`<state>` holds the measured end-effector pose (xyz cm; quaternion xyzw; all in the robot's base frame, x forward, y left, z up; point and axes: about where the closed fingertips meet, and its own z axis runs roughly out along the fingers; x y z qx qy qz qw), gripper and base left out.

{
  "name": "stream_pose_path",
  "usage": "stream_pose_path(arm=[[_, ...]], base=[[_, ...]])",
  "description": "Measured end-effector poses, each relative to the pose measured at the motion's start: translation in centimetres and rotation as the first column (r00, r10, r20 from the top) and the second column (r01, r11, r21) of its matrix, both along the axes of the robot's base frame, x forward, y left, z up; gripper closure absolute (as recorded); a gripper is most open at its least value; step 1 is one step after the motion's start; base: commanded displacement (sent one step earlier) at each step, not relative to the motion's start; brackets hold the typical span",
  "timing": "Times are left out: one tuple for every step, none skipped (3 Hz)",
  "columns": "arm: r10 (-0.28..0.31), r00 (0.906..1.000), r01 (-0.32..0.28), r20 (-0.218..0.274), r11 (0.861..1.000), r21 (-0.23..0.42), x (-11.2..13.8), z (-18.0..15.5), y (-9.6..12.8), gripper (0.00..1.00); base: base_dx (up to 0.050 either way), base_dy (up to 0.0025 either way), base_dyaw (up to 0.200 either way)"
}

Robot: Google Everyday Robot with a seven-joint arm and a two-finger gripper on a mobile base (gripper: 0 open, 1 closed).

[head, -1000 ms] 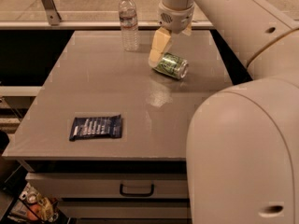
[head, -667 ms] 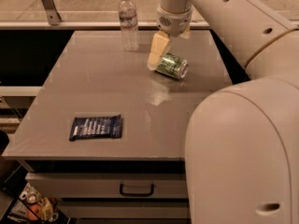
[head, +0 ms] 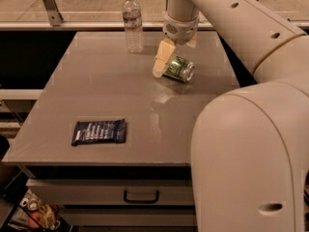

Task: Place green can upright

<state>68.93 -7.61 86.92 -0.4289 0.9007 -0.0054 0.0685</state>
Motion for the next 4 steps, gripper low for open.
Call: stream_pose_path(arm=[[-0.01, 0.9999, 0.01, -0.014, 1.0, 0.007, 0.0, -0.9, 0.0, 0.18], [-0.008, 0.9999, 0.008, 0.007, 1.0, 0.016, 0.6, -1.1, 0.3, 0.4], [-0.007, 0.9998, 0.007, 0.02, 1.0, 0.024, 1.1, -1.3, 0.6, 0.64], [-0.006, 0.9995, 0.005, 0.03, 1.0, 0.029, 1.5, -1.6, 0.9, 0.87]], base=[[0.0, 0.0, 0.0], [0.0, 0.0, 0.0], [0.0, 0.0, 0.0], [0.0, 0.0, 0.0]])
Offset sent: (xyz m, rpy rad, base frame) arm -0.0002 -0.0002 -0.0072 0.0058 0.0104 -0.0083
